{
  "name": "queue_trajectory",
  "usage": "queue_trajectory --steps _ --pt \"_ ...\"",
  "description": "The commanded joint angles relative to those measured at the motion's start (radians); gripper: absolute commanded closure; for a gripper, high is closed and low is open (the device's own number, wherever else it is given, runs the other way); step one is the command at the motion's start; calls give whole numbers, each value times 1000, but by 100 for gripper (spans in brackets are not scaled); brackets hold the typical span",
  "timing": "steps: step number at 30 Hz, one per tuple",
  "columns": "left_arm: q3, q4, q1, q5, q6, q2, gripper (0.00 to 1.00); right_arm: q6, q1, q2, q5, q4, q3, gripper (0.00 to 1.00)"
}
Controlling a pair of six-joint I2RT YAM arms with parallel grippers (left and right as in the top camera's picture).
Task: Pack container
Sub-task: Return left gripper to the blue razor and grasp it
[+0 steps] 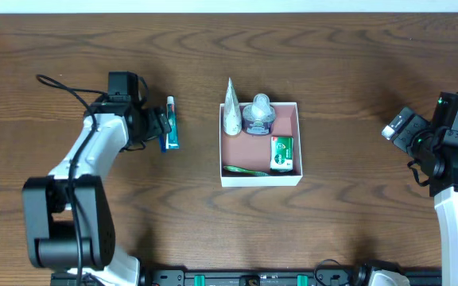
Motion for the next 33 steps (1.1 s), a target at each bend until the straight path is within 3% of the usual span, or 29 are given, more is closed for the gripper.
queue_trajectory --steps 1,4,10,23,29,33 --pt "-11 -5 2 -19 -17 33 11 15 -6 -1 14 -1 13 1" --pt "-11 -2 2 -19 -17 54 19 15 -6 -1 14 -1 13 1" --pt "-11 16 2 -27 -16 76 26 15 -6 -1 14 -1 12 1" --pt "-11 67 2 -34 10 138 28 15 -6 -1 14 -1 13 1" --pt "-11 79 2 -34 10 145 62 15 -6 -1 14 -1 13 1" --pt "-11 77 2 -34 10 145 72 15 -6 -1 14 -1 13 1"
